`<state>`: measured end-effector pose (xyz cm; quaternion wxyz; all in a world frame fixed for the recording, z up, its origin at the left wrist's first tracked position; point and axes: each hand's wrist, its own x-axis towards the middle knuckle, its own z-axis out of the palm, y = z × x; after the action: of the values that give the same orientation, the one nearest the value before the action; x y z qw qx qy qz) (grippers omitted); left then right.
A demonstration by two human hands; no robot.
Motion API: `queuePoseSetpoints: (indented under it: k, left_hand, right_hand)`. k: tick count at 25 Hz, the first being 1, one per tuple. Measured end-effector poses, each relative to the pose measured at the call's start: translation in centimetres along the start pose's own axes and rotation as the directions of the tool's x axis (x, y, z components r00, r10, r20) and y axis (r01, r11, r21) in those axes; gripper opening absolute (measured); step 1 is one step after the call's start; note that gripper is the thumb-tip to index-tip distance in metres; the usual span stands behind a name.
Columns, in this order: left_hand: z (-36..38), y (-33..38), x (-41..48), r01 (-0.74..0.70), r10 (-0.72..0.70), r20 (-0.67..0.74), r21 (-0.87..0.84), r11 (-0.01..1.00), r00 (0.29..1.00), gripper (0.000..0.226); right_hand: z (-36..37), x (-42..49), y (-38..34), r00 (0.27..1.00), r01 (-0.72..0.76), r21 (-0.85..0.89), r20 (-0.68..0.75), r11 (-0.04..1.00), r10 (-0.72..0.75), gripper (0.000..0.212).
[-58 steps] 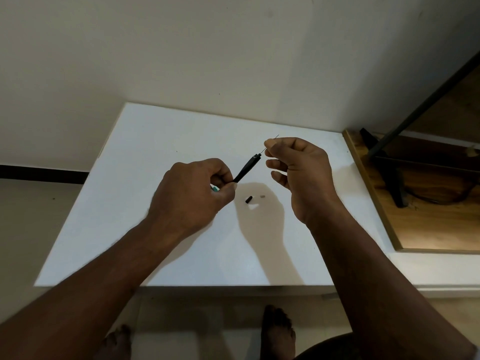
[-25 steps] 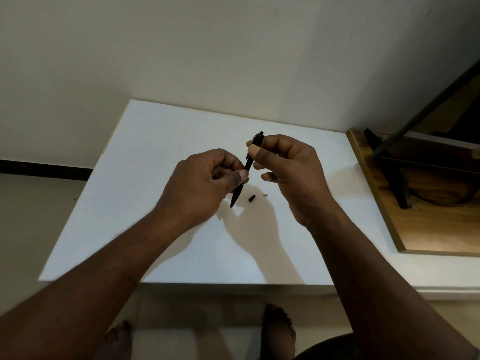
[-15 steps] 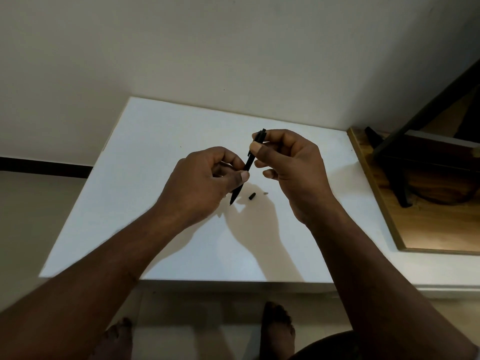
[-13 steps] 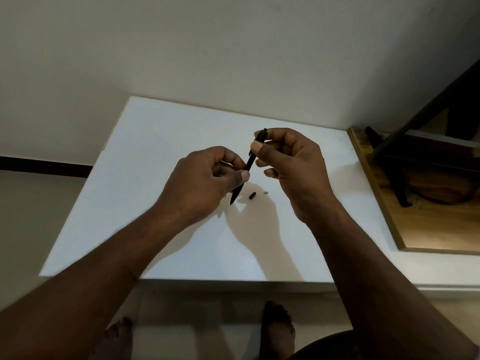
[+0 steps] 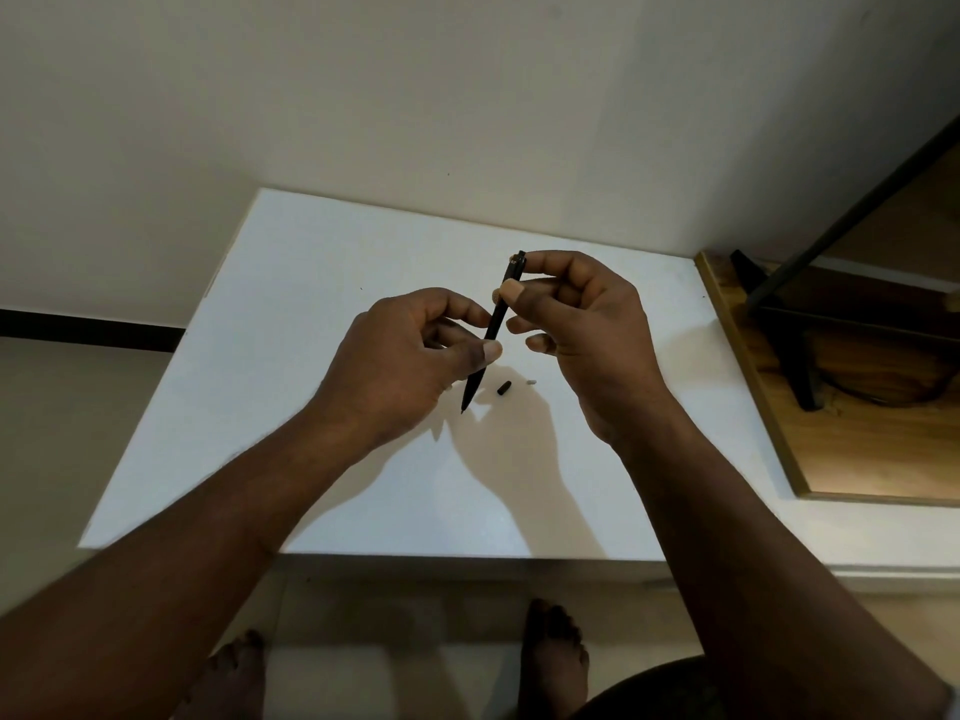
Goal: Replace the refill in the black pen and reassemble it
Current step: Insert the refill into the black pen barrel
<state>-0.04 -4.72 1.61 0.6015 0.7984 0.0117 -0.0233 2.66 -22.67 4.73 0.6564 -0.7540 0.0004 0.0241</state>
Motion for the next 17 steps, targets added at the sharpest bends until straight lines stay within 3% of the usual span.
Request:
queuePoseSetpoints:
  k: [17]
  left_hand:
    - [-0.1,-0.07,0.03,0.002,0.0,-0.042,0.035,0.999,0.999,0.025]
  right_hand:
    - [0.05,-0.2,-0.1,0.999,0.035,-0.031,0.021,0.999,-0.035,0.022]
